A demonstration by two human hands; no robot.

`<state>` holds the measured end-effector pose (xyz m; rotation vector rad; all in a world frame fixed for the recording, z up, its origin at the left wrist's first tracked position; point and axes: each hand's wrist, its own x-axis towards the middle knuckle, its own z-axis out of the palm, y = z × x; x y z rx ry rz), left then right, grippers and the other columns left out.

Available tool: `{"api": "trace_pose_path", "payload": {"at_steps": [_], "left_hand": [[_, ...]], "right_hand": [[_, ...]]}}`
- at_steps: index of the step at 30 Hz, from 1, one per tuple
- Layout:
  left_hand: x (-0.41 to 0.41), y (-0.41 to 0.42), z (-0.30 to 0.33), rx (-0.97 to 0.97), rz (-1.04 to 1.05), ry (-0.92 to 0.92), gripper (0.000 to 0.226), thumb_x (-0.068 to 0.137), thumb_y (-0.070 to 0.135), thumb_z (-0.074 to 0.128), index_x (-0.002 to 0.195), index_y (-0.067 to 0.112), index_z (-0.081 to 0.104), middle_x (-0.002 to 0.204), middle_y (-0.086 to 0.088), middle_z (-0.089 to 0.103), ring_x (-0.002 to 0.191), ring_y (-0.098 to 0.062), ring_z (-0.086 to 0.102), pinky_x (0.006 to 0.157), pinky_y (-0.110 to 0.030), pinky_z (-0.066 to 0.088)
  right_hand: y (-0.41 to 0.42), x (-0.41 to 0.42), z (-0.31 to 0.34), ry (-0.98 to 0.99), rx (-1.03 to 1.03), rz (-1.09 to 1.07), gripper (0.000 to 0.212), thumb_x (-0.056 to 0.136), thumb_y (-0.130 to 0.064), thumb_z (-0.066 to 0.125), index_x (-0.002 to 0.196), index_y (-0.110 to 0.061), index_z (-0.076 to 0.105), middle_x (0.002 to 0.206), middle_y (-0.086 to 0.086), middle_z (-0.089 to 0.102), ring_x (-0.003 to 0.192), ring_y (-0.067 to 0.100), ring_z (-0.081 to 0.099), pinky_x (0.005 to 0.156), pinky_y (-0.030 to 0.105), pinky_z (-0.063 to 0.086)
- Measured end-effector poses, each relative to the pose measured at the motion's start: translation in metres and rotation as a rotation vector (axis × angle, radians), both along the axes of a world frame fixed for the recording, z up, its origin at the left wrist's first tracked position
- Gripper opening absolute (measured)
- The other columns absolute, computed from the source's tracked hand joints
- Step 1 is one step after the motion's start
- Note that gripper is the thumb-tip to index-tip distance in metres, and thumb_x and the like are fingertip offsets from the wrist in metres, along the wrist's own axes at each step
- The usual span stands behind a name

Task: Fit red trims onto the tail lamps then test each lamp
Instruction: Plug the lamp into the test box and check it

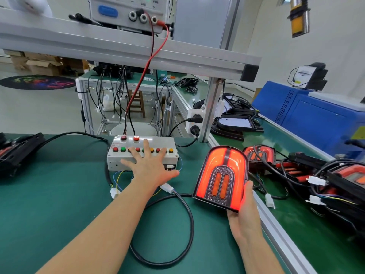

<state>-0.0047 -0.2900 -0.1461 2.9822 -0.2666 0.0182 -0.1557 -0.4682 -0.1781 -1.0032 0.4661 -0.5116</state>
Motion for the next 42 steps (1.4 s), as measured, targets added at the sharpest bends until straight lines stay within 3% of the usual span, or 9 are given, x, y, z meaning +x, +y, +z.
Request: {"api": "trace_pose_path", "payload": {"at_steps": [11, 17, 24, 37, 42], "left_hand": [[-0.0011, 0.0008, 0.0029, -0.010, -0.010, 0.022, 0.090, 0.070, 0.082, 0.048, 0.146, 0.049, 0.012, 0.157, -0.007, -0.017, 0.139, -0.053, -0.010, 0.102, -0.074, 0.012], [-0.0008, 0.0016, 0.0009, -0.023, -0.013, 0.015, 0.087, 0.072, 0.080, 0.049, 0.145, 0.050, 0.013, 0.158, -0.007, -0.016, 0.139, -0.052, -0.010, 0.101, -0.074, 0.013], [0.0021, 0.0014, -0.0017, -0.026, -0.011, 0.013, 0.085, 0.071, 0.080, 0.049, 0.143, 0.052, 0.013, 0.158, -0.005, -0.015, 0.139, -0.051, -0.010, 0.101, -0.075, 0.013], [0.0004, 0.0023, 0.0036, -0.057, -0.017, 0.035, 0.082, 0.073, 0.075, 0.055, 0.142, 0.051, 0.018, 0.157, -0.005, -0.009, 0.140, -0.048, -0.008, 0.103, -0.072, 0.022], [0.0011, 0.0032, 0.0032, -0.074, -0.027, 0.029, 0.081, 0.074, 0.074, 0.055, 0.142, 0.051, 0.019, 0.157, -0.005, -0.009, 0.140, -0.048, -0.008, 0.102, -0.072, 0.025]], "right_hand": [[0.0013, -0.0020, 0.0027, -0.001, 0.052, -0.019, 0.039, 0.099, -0.053, 0.038, 0.106, -0.031, 0.069, 0.102, -0.004, 0.075, 0.089, 0.007, 0.072, 0.078, 0.029, 0.048], [0.0019, -0.0033, 0.0044, -0.006, 0.079, -0.017, 0.039, 0.099, -0.053, 0.038, 0.111, -0.030, 0.067, 0.102, -0.005, 0.075, 0.090, 0.007, 0.072, 0.074, 0.028, 0.049], [0.0023, -0.0030, 0.0039, -0.030, 0.128, -0.040, 0.035, 0.098, -0.049, 0.043, 0.103, -0.027, 0.069, 0.096, -0.004, 0.076, 0.084, 0.009, 0.073, 0.056, 0.020, 0.056], [0.0043, -0.0045, 0.0075, -0.026, 0.109, -0.020, 0.040, 0.099, -0.052, 0.039, 0.107, -0.028, 0.069, 0.100, -0.004, 0.076, 0.088, 0.009, 0.072, 0.057, 0.019, 0.056], [0.0044, -0.0055, 0.0095, -0.023, 0.095, -0.015, 0.039, 0.099, -0.052, 0.038, 0.110, -0.028, 0.068, 0.100, -0.005, 0.076, 0.089, 0.008, 0.072, 0.067, 0.024, 0.053]]}}
